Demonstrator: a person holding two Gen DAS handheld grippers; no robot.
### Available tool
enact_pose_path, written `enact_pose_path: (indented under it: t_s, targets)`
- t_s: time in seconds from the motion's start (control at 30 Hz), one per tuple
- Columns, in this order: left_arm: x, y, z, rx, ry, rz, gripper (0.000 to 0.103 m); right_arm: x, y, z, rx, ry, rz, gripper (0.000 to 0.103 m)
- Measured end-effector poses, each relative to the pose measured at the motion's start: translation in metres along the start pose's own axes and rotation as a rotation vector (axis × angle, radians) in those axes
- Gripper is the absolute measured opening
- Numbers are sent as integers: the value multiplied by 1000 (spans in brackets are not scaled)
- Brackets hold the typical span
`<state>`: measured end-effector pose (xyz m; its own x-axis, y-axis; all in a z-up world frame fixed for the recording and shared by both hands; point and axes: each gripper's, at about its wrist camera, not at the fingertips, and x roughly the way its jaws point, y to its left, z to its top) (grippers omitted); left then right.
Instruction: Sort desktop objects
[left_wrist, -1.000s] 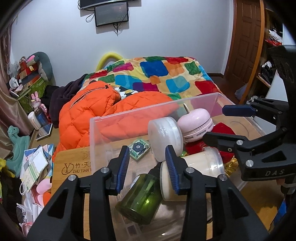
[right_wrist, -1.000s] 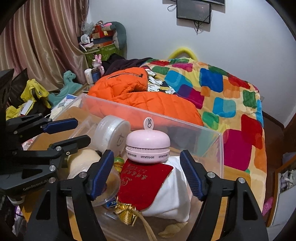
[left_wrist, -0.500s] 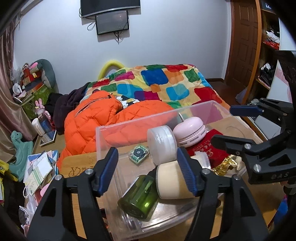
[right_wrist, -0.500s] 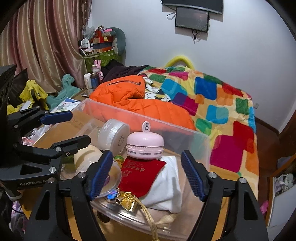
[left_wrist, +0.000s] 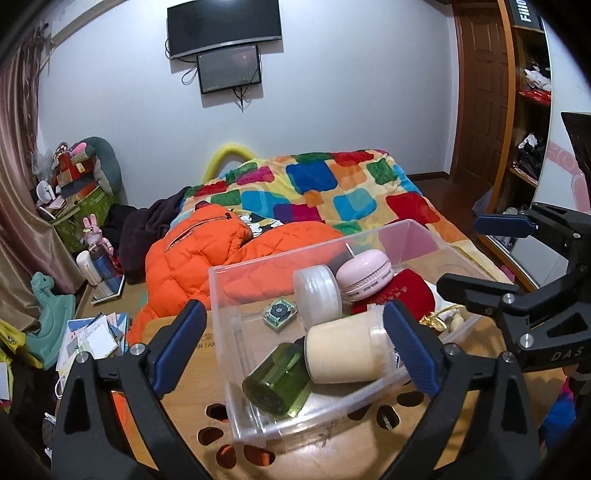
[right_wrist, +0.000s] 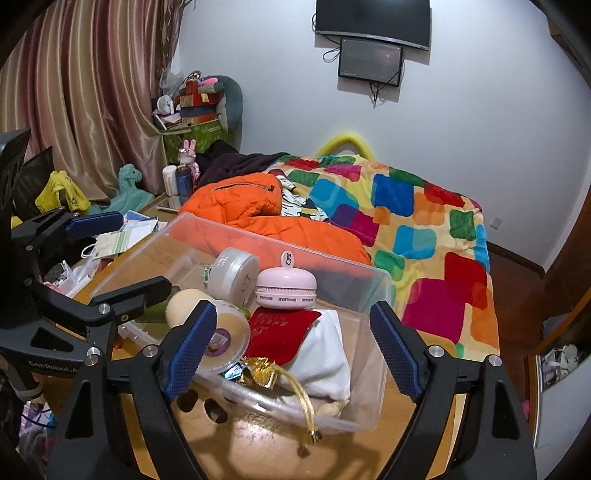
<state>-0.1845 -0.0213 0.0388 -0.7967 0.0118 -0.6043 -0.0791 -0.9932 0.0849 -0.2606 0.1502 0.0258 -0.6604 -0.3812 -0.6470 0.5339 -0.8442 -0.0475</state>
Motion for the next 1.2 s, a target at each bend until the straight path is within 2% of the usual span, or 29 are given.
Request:
enact_pose_path:
  t_s: [0.23,0.27,0.37,0.57,0.8,1.2]
  targets:
    - [-20,-3,-10,-6,-42,55,99,-26,3,-10,28,-42,-23,84]
    - [-23,-3,-11,-10,-48,59,99,-28,3,-11,30,-47,-28,86]
    - [-31,-3,-16,-22,-63,72,99,-41,5,-18,35,-81,-65,103]
    - [-44,-5,-25,-50,-75,77,99,-60,17,-26,-21,-123,-132,103]
    - [-51,-10,-37,-81,-57,41,100,-71,20,-42,-15,-134,-136,103]
    - [-61,-15,-59,-114,-55,52,100,-69,19,-72,53,-98,-135,103]
